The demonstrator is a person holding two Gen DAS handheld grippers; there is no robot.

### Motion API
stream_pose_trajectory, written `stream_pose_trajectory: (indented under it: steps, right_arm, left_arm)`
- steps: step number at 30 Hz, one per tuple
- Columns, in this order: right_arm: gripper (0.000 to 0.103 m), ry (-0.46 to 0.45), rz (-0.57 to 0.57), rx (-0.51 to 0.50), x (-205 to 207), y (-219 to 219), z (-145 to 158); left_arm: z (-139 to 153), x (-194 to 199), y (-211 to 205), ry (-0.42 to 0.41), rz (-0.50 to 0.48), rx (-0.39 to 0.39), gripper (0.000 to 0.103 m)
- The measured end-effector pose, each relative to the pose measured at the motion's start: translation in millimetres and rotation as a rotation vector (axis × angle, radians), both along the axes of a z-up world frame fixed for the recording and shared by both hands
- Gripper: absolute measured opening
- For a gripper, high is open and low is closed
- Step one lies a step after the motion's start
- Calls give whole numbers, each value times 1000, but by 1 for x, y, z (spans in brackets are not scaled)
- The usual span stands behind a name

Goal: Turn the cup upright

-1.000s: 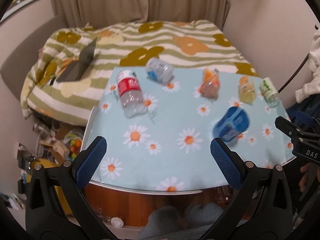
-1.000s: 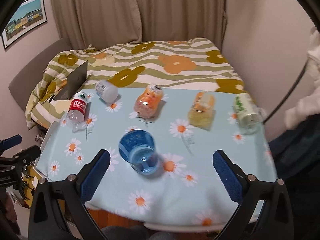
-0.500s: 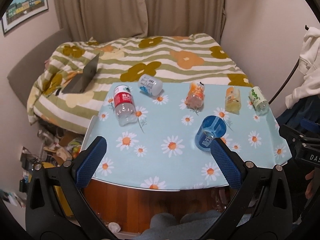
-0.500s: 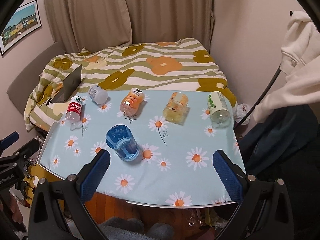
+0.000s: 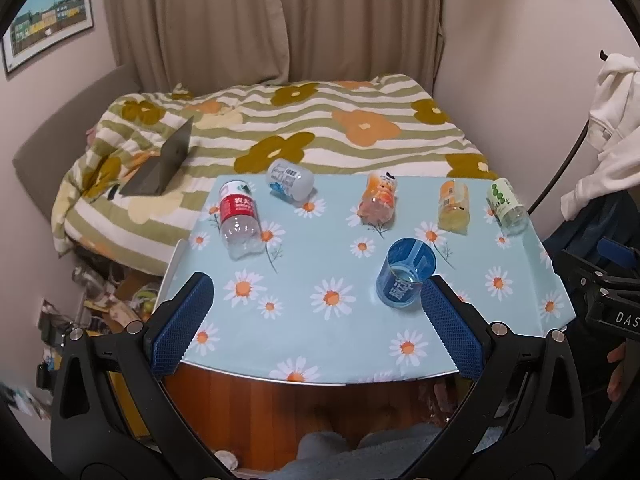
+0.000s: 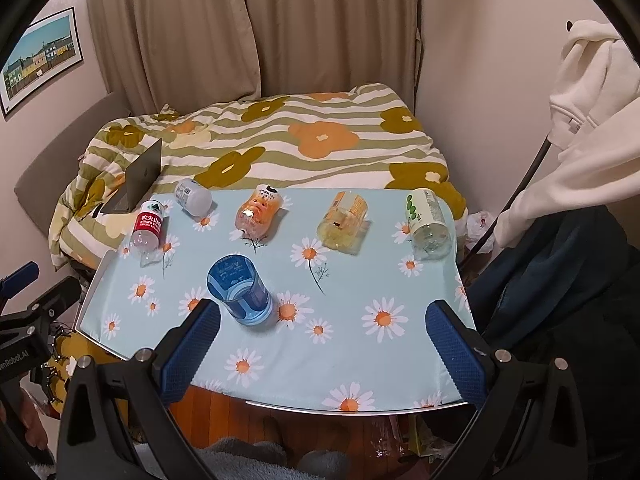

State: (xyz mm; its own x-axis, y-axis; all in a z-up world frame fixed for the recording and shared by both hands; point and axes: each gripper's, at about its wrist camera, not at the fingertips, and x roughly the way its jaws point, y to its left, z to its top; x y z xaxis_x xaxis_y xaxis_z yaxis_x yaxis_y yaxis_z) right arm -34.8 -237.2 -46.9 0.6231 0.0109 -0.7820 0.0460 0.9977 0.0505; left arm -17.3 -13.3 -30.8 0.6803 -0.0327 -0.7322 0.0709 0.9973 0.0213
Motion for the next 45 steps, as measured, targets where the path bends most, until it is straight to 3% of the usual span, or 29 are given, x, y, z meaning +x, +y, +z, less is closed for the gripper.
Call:
stream_pose_trajectory:
  steps: [45]
  right_arm:
    - [103,-9,-5,-2,3,-2,5]
  left_arm:
    - [5,13,-4,-26,-5,10,103]
